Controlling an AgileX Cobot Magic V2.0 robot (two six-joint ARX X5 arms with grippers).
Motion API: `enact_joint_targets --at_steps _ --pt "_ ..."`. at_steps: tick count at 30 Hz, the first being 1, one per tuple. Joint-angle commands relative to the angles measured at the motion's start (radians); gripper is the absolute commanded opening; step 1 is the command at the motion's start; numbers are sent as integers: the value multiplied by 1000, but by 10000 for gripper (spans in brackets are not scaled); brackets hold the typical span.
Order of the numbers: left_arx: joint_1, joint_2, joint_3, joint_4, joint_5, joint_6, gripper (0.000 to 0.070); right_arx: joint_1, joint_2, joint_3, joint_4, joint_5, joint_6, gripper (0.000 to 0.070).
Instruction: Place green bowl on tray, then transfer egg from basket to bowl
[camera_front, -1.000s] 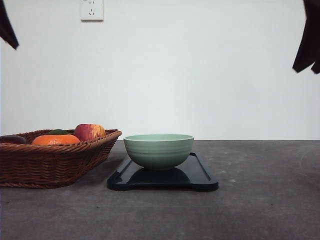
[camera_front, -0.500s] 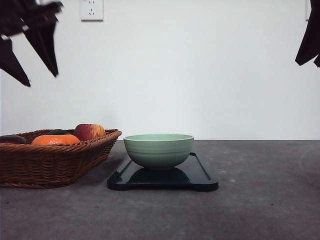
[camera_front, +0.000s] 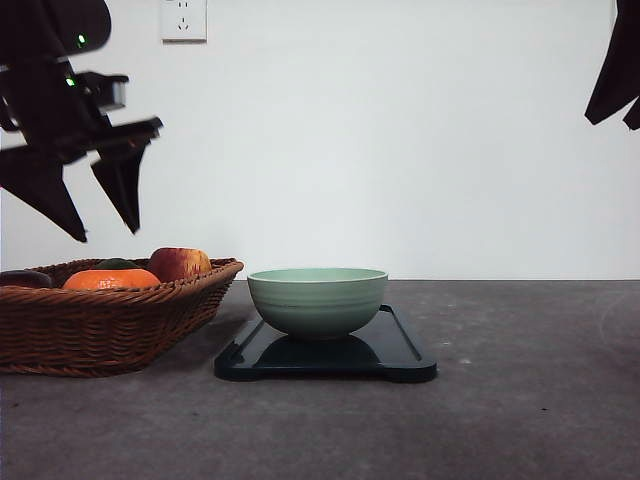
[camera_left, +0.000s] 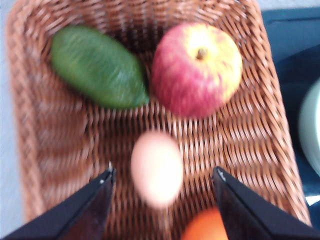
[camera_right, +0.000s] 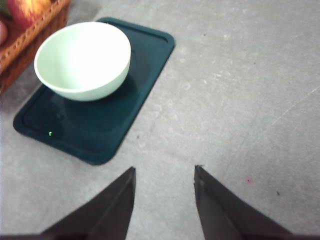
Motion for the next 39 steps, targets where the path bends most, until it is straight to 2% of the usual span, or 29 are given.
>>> enact_joint_targets --at_steps 1,12,28,30,32,34,39 --pt "-4 38 21 17 -5 18 398 5 6 3 10 2 20 231" --pt "-10 139 21 25 -5 21 398 6 6 3 10 1 21 231" --pt "-11 189 21 24 -5 20 380 5 6 3 10 2 28 231" --pt "-11 189 21 24 -5 21 330 5 6 3 10 2 32 230" --pt "-11 189 21 24 -5 20 240 6 6 3 10 2 38 230" --pt "-11 189 21 24 -5 20 187 6 6 3 10 2 39 230" --pt "-11 188 21 23 -5 16 177 6 6 3 10 2 40 230"
